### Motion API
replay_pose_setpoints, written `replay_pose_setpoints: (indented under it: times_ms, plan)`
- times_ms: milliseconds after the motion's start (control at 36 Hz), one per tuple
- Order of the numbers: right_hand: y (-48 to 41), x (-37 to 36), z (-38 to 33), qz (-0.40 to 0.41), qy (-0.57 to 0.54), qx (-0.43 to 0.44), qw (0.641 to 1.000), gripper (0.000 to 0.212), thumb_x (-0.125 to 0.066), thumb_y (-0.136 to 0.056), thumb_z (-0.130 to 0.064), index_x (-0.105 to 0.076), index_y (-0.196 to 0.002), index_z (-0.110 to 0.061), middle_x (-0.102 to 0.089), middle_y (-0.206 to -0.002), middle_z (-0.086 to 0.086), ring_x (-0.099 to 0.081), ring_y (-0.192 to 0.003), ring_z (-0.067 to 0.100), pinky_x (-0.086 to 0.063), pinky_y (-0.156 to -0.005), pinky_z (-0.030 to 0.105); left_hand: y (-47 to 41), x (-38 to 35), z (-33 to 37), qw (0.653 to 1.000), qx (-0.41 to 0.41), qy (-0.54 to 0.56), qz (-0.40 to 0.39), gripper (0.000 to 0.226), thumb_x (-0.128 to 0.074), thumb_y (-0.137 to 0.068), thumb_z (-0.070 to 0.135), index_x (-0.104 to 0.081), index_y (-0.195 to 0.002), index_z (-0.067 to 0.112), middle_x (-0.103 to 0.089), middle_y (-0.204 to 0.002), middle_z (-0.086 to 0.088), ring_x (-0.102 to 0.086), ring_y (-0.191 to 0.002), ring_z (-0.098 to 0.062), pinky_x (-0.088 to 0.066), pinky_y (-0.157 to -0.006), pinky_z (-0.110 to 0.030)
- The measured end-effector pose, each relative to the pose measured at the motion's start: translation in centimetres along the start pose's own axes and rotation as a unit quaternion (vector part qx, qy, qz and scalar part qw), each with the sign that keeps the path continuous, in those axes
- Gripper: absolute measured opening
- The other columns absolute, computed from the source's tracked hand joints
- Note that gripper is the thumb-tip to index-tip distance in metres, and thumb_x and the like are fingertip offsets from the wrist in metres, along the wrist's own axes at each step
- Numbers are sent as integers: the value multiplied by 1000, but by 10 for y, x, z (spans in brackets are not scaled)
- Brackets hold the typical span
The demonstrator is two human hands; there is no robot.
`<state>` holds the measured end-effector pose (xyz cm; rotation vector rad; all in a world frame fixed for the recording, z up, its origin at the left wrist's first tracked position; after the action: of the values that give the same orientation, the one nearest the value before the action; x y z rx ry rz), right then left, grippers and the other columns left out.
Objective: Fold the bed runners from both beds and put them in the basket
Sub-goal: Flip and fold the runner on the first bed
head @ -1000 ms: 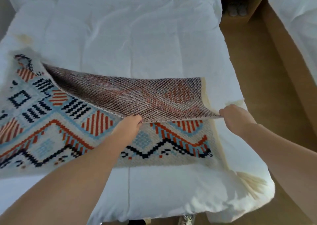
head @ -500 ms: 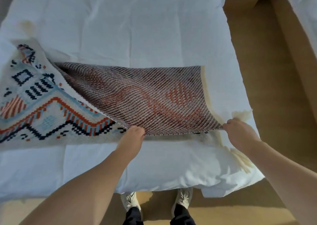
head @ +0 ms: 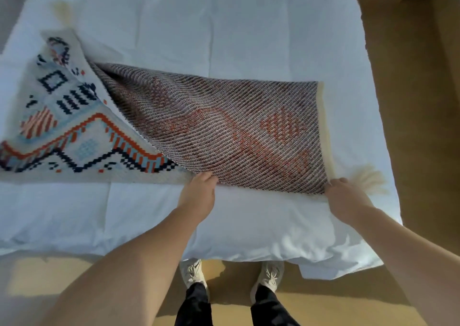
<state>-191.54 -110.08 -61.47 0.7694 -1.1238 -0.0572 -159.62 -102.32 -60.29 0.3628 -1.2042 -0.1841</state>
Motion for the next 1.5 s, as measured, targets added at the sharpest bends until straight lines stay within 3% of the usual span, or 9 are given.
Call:
replay_pose_setpoints:
  times_ms: [250, 417, 500, 611, 806, 917, 1028, 1333, 1500]
  plan:
    - [36, 151, -58, 52, -122, 33, 991, 33, -42, -84, -3, -62, -106, -15, -58, -107, 2, -57, -104, 22, -51, -81, 34, 85, 118, -29, 994, 100, 39, 28, 44, -41, -94, 12, -47, -137, 21, -47, -141, 1, -45, -125, -21, -40, -101, -35]
    - [63, 242, -127, 130, -212, 86, 965, 27, -41, -88, -9, -49, -65, -20, -54, -70, -4, -56, -69, 18, -53, -66, 36, 144, 188, -66, 988, 132, 57, 53, 34, -42, -96, 17, -53, -128, 18, -56, -130, -4, -54, -115, -23, -48, -93, -38]
    - [71, 274, -165, 150, -215, 102, 960, 24, -41, -89, -13, -54, -69, -18, -57, -71, -4, -56, -66, 14, -54, -64, 36, 167, 214, -97, 987, 131, 67, 72, 37, -42, -97, 20, -51, -133, 21, -53, -136, 0, -53, -119, -21, -47, -96, -36]
    - [79, 307, -219, 156, -217, 92, 959, 32, -43, -91, -12, -43, -60, -20, -54, -64, -3, -53, -60, 14, -47, -56, 31, 190, 239, -155, 985, 131, 82, 74, 41, -42, -98, 22, -46, -139, 26, -50, -140, 3, -52, -121, -19, -47, -95, -34]
    - [77, 343, -318, 139, -212, 88, 963, 36, -42, -91, -11, -35, -58, -24, -47, -64, -4, -50, -67, 22, -37, -59, 30, 216, 280, -249, 987, 120, 66, 82, 39, -41, -97, 22, -46, -136, 22, -51, -137, 2, -53, -117, -21, -51, -90, -38]
    - [74, 367, -359, 139, -221, 102, 960, 31, -42, -91, -12, -44, -61, -21, -54, -70, -1, -54, -71, 22, -45, -63, 35, 213, 300, -285, 988, 110, 59, 85, 40, -42, -98, 23, -46, -137, 19, -51, -137, -1, -52, -118, -21, -51, -89, -38]
    - [63, 384, -379, 141, -218, 108, 960, 32, -41, -92, -13, -44, -61, -19, -53, -67, -1, -53, -67, 21, -47, -62, 36, 201, 312, -303, 989, 107, 55, 88, 42, -44, -97, 24, -46, -139, 19, -50, -139, -1, -48, -124, -21, -46, -97, -38]
    - [-20, 409, -402, 116, -210, 124, 963, 30, -41, -94, -14, -47, -65, -20, -55, -72, -3, -55, -71, 20, -46, -64, 34, 151, 329, -330, 989, 118, 29, 82, 38, -41, -97, 22, -48, -134, 20, -51, -138, -1, -54, -116, -22, -49, -88, -36]
    - [-63, 428, -415, 113, -220, 118, 962, 23, -42, -93, -15, -57, -76, -16, -61, -77, 0, -57, -72, 20, -52, -69, 39, 112, 336, -363, 990, 125, 32, 55, 44, -40, -99, 24, -39, -143, 23, -40, -149, 3, -39, -134, -17, -40, -102, -34]
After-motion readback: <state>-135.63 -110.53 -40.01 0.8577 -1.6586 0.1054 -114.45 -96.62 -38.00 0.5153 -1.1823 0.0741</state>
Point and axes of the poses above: each hand's wrist, its own y-axis away from the middle knuckle, its own x-axis out of the back of the hand, z = x × y, the point moved 10 cm from there along -y, towards the middle knuckle
